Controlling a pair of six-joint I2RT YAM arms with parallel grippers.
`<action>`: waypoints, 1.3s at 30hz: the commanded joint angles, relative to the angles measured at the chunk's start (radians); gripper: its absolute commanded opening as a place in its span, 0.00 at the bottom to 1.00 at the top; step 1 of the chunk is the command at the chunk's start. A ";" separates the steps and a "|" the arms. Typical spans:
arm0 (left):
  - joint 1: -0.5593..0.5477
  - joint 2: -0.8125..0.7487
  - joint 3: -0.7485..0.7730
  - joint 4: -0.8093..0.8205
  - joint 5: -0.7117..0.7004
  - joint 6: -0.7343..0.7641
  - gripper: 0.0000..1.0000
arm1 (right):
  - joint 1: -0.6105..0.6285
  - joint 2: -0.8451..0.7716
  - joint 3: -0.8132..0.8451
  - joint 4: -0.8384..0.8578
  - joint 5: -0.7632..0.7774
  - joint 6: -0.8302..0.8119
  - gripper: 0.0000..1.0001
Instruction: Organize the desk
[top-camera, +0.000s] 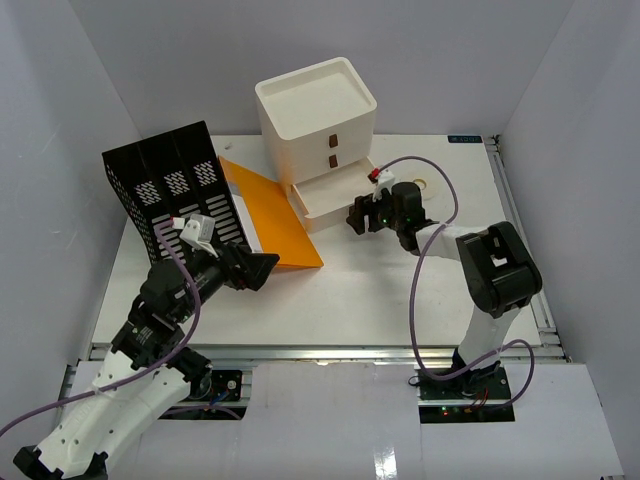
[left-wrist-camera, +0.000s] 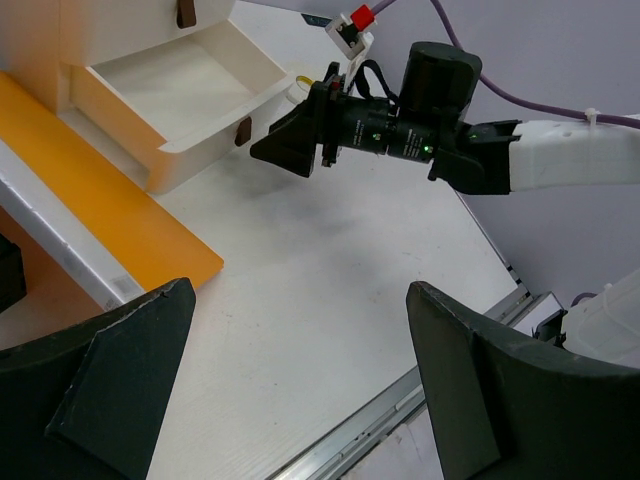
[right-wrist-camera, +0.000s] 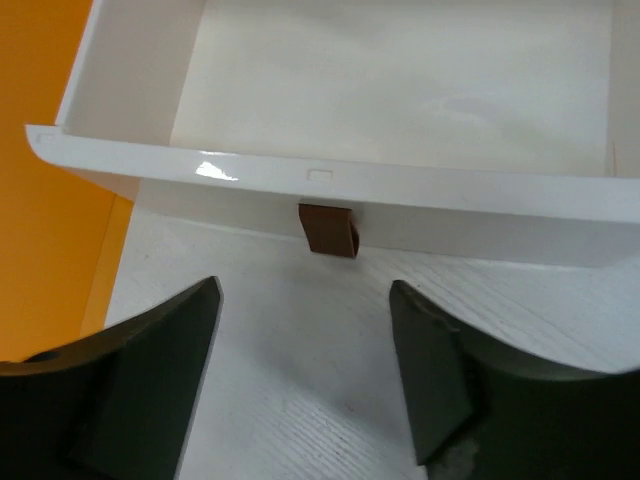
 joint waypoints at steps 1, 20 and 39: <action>0.005 -0.021 0.005 -0.039 0.014 -0.007 0.98 | -0.062 -0.080 0.105 -0.150 -0.031 -0.188 0.85; 0.005 -0.072 -0.026 -0.067 0.001 -0.022 0.98 | -0.388 0.335 0.693 -0.505 0.298 -0.006 0.90; 0.006 -0.070 -0.042 -0.066 -0.002 -0.026 0.98 | -0.400 0.486 0.756 -0.656 0.244 0.001 0.47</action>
